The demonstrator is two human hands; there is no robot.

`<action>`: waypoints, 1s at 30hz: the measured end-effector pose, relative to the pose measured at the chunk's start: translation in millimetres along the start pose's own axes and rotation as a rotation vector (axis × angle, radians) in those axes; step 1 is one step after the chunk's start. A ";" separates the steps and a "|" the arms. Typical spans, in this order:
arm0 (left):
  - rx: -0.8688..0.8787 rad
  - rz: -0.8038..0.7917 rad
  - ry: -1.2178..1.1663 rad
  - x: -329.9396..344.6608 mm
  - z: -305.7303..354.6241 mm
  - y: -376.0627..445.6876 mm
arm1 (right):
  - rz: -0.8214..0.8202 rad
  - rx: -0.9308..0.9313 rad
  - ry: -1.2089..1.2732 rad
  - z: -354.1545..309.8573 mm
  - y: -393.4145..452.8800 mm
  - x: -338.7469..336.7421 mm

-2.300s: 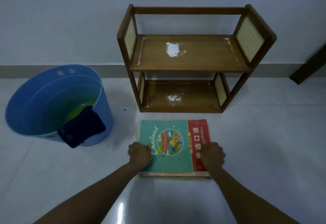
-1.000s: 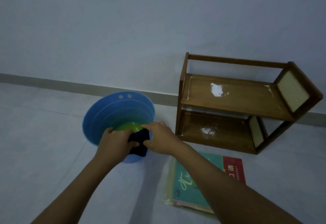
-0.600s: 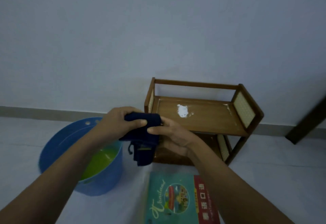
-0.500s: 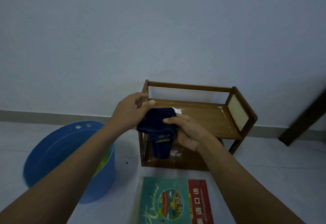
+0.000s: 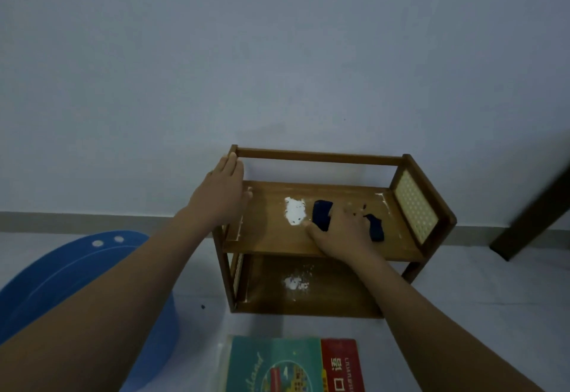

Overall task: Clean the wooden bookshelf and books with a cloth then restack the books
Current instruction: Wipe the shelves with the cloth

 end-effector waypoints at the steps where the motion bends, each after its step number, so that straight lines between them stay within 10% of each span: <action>1: -0.012 0.001 -0.018 -0.5 -0.4 0.2 | 0.002 0.022 -0.004 -2.3 4.0 2.3; 14: -0.077 0.007 0.023 0.2 -0.5 6.1 | -0.036 -0.417 -0.031 -129.9 -21.7 42.3; 23: -0.092 0.038 -0.090 1.0 -2.1 2.4 | 0.049 0.066 -0.086 53.7 -24.4 -17.6; 30: -0.122 0.027 -0.085 1.6 0.3 5.3 | 0.023 -0.074 0.001 -37.8 -36.2 15.0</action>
Point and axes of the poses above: each hand's wrist, its own y-axis towards the middle knuckle, its own x-axis out of the palm, z = x × y, the point moved 5 cm from there along y, towards the middle knuckle, and after that the axes turned 9 degrees about -z, right-handed, at the moved point
